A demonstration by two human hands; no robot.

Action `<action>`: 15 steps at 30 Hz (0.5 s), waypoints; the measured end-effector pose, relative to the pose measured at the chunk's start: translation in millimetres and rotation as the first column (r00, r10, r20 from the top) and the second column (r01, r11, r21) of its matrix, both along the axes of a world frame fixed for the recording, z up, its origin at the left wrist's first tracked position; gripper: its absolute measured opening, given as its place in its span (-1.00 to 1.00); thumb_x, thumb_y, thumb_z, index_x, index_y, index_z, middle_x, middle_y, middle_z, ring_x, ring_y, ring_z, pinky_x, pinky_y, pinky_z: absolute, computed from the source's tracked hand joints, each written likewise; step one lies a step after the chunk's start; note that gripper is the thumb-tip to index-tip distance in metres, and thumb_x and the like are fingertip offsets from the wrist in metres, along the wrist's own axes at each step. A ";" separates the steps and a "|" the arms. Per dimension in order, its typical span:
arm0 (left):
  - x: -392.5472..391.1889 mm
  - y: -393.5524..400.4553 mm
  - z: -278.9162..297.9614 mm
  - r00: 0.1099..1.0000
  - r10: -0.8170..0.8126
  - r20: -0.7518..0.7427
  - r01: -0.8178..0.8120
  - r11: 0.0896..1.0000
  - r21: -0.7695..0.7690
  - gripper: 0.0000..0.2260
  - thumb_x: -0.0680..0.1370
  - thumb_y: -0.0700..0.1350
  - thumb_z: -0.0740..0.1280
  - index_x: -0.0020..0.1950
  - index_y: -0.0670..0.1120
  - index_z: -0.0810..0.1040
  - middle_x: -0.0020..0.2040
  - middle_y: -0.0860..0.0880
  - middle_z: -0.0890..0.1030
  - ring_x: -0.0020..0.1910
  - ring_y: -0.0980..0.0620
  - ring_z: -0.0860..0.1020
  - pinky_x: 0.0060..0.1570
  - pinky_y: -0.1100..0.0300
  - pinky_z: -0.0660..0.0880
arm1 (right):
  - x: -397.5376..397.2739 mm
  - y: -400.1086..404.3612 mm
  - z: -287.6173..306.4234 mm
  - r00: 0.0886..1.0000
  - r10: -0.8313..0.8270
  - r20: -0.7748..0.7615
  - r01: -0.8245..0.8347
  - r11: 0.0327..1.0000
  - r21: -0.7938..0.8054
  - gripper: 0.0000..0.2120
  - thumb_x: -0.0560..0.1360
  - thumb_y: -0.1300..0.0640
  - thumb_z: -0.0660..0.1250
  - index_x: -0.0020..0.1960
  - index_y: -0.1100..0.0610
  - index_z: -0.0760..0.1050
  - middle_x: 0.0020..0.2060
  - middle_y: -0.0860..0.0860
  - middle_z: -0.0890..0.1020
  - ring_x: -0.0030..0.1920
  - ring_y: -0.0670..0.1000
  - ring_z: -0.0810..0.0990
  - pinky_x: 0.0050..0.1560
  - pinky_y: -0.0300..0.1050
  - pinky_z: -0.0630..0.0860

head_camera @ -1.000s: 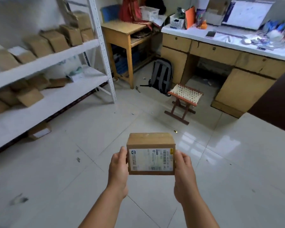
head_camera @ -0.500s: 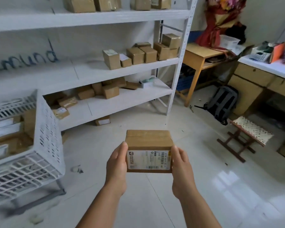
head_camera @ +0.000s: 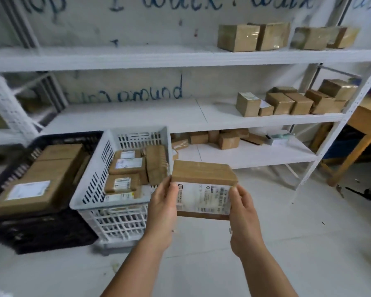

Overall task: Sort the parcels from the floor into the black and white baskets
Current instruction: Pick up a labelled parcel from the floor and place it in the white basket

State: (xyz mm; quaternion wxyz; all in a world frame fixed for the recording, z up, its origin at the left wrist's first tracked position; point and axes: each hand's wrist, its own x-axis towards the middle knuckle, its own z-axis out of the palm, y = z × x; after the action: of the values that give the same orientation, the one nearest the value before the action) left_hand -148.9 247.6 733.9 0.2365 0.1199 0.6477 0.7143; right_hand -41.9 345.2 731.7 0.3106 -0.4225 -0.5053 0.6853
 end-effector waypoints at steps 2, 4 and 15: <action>-20.9 -15.1 0.7 0.999 0.041 -0.002 -0.041 0.999 0.004 -0.84 0.60 -0.03 0.26 0.07 0.24 0.54 0.05 0.09 0.67 0.02 0.12 0.64 -0.07 0.18 0.54 | -25.7 -10.4 3.8 0.998 0.063 -0.015 -0.063 0.998 -0.004 -0.78 0.63 -0.04 0.13 0.23 -0.07 0.43 -0.09 0.00 0.66 -0.03 0.00 0.63 -0.17 -0.17 0.49; -39.4 -25.7 0.5 0.996 0.087 -0.001 -0.087 0.996 0.003 -0.83 0.59 -0.03 0.27 0.05 0.25 0.55 0.09 0.09 0.66 0.07 0.12 0.62 0.00 0.16 0.52 | -48.8 -16.5 6.4 0.993 0.118 -0.025 -0.118 0.993 -0.008 -0.80 0.63 -0.03 0.13 0.22 -0.07 0.42 -0.11 -0.01 0.66 -0.06 -0.02 0.63 -0.20 -0.19 0.48; -149.6 -32.4 -11.8 0.946 0.325 0.019 -0.315 0.930 -0.191 -0.83 0.55 0.22 0.19 0.04 0.23 0.49 0.12 0.12 0.54 0.14 0.05 0.48 0.21 0.03 0.37 | -174.6 -8.0 -7.0 0.943 0.332 0.002 -0.330 0.940 -0.087 -0.76 0.60 -0.08 0.18 0.21 -0.03 0.39 0.03 0.07 0.62 -0.01 0.06 0.62 -0.04 -0.01 0.55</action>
State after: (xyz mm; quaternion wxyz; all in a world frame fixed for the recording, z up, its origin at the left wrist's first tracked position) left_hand -298.5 215.1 722.1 0.1434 -0.0278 0.7161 0.6825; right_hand -216.5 337.2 724.7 0.1686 -0.3500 -0.5418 0.7453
